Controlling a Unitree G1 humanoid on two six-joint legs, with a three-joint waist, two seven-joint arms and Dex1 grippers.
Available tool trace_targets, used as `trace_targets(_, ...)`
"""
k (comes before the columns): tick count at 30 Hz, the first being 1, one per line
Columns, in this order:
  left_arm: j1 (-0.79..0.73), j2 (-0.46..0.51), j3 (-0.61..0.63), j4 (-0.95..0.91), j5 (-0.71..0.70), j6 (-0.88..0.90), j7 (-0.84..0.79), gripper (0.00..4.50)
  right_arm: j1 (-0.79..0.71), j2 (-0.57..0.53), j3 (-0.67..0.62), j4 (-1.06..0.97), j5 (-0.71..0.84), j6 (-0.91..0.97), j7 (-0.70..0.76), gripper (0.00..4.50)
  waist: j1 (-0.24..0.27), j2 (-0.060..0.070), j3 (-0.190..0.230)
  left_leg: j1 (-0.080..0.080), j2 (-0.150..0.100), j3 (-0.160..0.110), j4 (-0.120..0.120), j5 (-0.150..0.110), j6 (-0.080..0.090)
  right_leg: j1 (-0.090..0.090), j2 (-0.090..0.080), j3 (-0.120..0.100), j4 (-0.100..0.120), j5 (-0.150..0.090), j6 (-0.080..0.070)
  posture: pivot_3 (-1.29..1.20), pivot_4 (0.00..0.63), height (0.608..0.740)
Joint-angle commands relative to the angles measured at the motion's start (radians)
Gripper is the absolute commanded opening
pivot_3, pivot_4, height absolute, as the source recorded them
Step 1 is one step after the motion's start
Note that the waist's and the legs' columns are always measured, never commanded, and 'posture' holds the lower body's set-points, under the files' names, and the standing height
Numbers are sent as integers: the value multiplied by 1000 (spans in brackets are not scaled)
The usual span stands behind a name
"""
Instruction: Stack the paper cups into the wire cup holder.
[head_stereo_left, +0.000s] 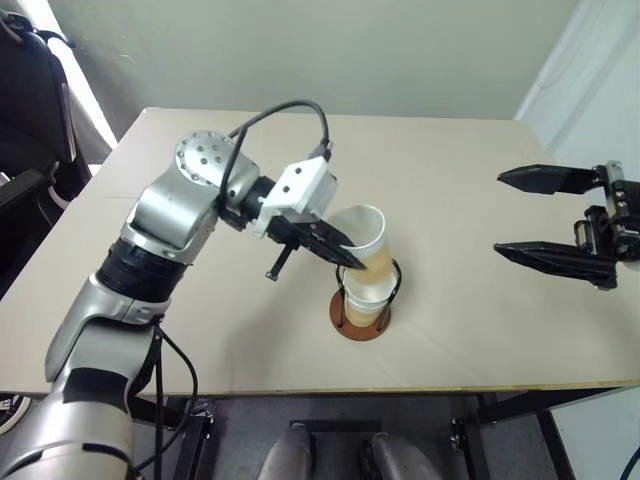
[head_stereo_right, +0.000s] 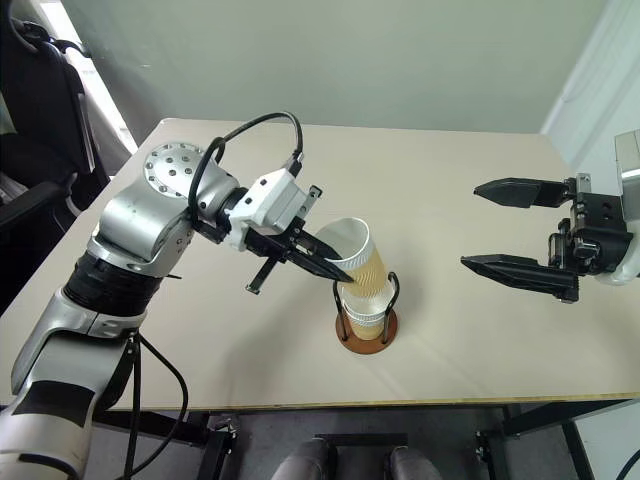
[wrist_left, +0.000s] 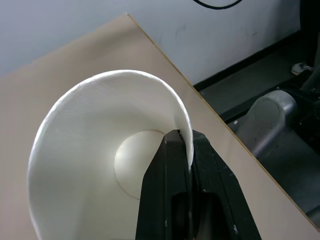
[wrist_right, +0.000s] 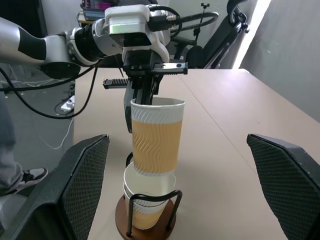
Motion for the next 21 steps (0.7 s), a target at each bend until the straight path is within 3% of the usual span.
trace_targets(1, 10, 9, -7, -32, 29, -37, -41, 9, 2, -25, -62, -27, 26, -9, -14, 4500, 0, 0, 0, 0, 0, 0, 0, 0, 0, 0, 0, 0, 0, 0, 0, 0, 150, 740)
trace_targets(8, 23, -8, 2, -54, 49, -19, -40, 9, 25, -36, -88, -38, 44, -7, -16, 4500, 3, 0, 0, -1, -1, 0, 1, -1, 1, 0, -1, 0, 0, 0, 1, 0, 150, 740)
trace_targets(11, 25, -13, 6, -58, 53, -7, -31, 617, 32, -39, -93, -40, 47, -9, -15, 4500, 3, 0, 0, -1, -1, 0, 1, -1, 1, 0, -1, 0, 0, 0, 1, 0, 150, 740)
trace_targets(21, 19, -57, 39, -18, 82, -5, 17, 4266, 38, -40, -67, -28, 28, -27, -9, 4500, 3, 0, 0, -1, -1, 0, 1, -1, 1, 0, -1, 0, 0, 0, 1, 0, 150, 740)
